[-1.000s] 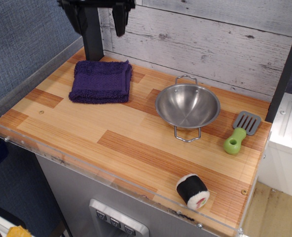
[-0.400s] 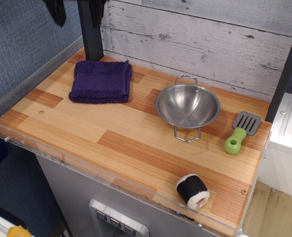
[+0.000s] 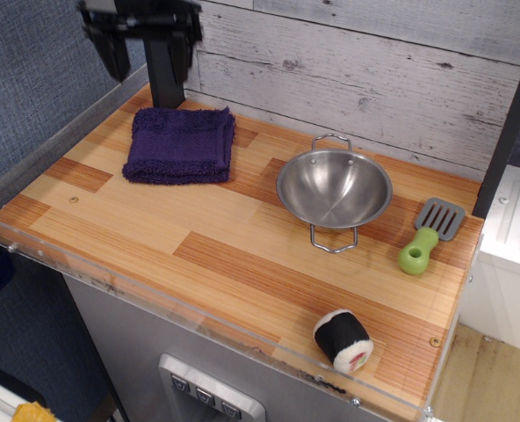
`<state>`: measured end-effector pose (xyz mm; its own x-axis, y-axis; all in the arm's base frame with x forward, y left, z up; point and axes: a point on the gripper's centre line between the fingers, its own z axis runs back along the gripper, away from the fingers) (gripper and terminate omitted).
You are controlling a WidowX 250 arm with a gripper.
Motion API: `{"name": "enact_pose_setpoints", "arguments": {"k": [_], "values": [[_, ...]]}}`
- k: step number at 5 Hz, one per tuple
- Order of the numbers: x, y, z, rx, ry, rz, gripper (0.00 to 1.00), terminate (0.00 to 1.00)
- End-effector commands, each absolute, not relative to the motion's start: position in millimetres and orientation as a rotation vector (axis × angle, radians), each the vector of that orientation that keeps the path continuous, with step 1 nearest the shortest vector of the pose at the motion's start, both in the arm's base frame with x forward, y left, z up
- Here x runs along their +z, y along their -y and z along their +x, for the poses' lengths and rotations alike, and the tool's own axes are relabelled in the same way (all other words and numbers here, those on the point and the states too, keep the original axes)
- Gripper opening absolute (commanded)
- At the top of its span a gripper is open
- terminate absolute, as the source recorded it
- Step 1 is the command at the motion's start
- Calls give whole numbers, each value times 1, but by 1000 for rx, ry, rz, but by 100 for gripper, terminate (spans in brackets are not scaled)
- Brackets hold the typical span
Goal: Move the purple cloth and place it on the center of the bottom of the table.
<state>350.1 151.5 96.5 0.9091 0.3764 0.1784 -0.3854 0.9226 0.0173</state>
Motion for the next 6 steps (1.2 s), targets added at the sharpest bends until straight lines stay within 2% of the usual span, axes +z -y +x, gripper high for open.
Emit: {"name": "enact_pose_setpoints", "arguments": {"k": [1, 3, 6], "values": [[86, -158, 368, 401, 224, 80, 100, 0], [63, -162, 388, 399, 208, 78, 100, 0], [48, -156, 391, 387, 200, 89, 100, 0]]}}
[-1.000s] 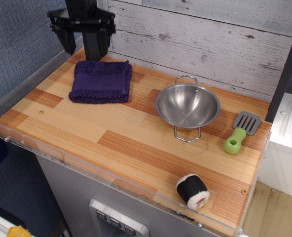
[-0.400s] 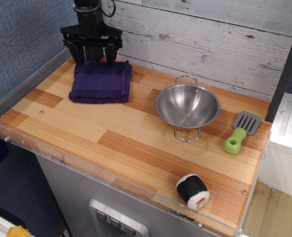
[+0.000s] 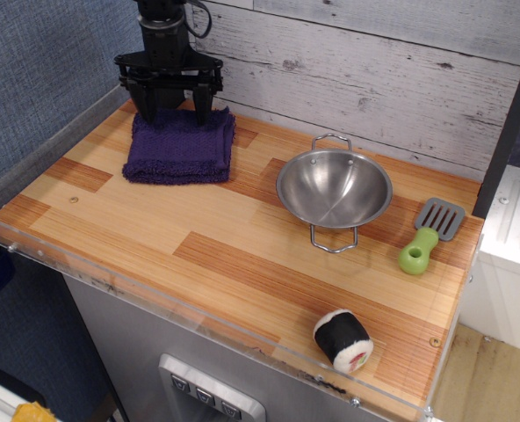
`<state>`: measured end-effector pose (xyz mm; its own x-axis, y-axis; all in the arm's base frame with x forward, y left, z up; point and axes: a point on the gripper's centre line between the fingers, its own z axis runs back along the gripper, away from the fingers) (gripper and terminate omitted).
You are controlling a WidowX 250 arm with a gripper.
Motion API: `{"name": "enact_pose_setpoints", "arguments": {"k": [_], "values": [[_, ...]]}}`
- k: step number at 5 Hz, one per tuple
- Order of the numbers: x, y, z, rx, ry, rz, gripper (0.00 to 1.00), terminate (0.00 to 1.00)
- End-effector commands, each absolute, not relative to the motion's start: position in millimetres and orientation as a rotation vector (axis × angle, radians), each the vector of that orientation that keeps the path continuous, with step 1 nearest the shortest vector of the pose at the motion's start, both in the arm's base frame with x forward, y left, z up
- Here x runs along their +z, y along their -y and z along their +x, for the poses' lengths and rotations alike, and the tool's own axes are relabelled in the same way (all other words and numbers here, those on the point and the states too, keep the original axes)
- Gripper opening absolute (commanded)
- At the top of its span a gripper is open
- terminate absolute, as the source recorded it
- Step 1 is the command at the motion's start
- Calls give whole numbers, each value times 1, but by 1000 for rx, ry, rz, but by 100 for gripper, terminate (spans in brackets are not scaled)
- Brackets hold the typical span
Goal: Move the purple cloth and place it on the center of the bottom of the table.
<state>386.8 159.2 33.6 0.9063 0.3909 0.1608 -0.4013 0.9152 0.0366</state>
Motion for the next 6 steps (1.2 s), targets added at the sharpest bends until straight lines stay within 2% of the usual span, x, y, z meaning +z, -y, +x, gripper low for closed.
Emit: {"name": "enact_pose_setpoints", "arguments": {"k": [1, 3, 5, 6], "values": [[37, -147, 383, 377, 192, 98, 100, 0], [24, -139, 373, 375, 164, 89, 100, 0], [23, -132, 353, 374, 151, 96, 100, 0], [27, -118, 340, 357, 144, 93, 100, 0]]}}
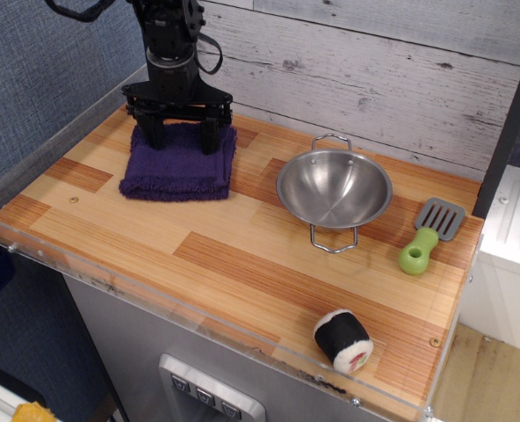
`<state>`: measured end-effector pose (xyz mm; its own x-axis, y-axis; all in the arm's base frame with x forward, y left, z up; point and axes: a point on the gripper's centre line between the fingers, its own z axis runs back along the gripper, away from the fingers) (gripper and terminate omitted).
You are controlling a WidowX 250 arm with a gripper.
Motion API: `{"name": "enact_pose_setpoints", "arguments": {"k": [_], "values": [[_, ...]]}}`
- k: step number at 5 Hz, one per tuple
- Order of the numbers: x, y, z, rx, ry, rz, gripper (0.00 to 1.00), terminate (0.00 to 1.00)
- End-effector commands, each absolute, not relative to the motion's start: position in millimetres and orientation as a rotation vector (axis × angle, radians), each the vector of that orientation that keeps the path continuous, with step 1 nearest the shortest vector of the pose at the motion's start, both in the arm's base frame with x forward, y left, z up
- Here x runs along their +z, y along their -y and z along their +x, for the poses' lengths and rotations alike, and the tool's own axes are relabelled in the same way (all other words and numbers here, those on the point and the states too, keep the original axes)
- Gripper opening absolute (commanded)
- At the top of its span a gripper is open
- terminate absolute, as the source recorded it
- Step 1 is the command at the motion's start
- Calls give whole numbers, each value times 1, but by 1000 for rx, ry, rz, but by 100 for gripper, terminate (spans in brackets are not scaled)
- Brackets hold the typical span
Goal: Move the purple cloth and place it on the center of the bottom of the table.
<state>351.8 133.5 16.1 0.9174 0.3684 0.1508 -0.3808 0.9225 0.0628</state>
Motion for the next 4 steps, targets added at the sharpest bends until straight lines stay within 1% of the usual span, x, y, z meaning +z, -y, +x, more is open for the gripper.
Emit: {"name": "enact_pose_setpoints", "arguments": {"k": [1, 3, 4], "values": [[28, -99, 319, 322, 131, 95, 100, 0], [34, -66, 287, 239, 122, 100, 100, 0], [36, -52, 278, 208, 129, 98, 100, 0]]}}
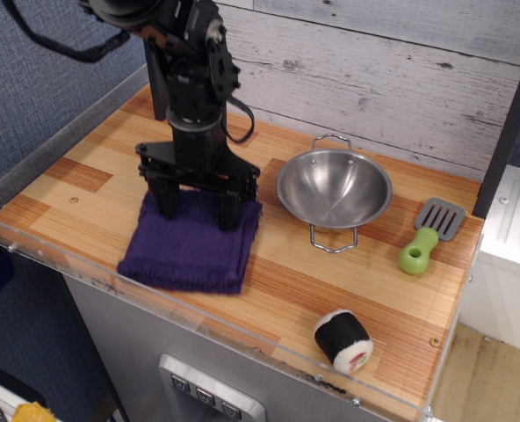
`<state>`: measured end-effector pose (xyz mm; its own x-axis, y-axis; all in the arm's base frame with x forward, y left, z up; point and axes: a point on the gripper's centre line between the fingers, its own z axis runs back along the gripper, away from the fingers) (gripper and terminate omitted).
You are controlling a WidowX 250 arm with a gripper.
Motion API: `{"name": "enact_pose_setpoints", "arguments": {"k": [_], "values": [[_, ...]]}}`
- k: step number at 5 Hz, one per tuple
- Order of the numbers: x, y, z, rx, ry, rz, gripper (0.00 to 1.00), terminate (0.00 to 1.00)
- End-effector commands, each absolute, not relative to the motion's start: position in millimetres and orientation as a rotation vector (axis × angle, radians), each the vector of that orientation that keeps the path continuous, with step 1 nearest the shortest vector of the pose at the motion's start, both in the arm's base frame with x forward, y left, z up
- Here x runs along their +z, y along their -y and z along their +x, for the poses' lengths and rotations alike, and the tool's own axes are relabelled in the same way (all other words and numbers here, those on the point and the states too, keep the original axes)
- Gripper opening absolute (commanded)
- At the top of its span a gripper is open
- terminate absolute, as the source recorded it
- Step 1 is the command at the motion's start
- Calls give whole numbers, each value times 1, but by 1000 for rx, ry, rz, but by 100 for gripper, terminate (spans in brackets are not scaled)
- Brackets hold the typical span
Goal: Move the purple cloth and place it on the center of the bottom of the table.
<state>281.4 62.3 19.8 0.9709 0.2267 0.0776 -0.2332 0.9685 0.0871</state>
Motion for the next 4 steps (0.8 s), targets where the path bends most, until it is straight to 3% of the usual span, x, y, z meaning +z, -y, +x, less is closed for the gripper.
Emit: {"name": "enact_pose_setpoints", "arguments": {"k": [1, 4], "values": [[36, -46, 279, 183, 128, 105, 100, 0], [60, -60, 291, 245, 189, 93, 100, 0]]}}
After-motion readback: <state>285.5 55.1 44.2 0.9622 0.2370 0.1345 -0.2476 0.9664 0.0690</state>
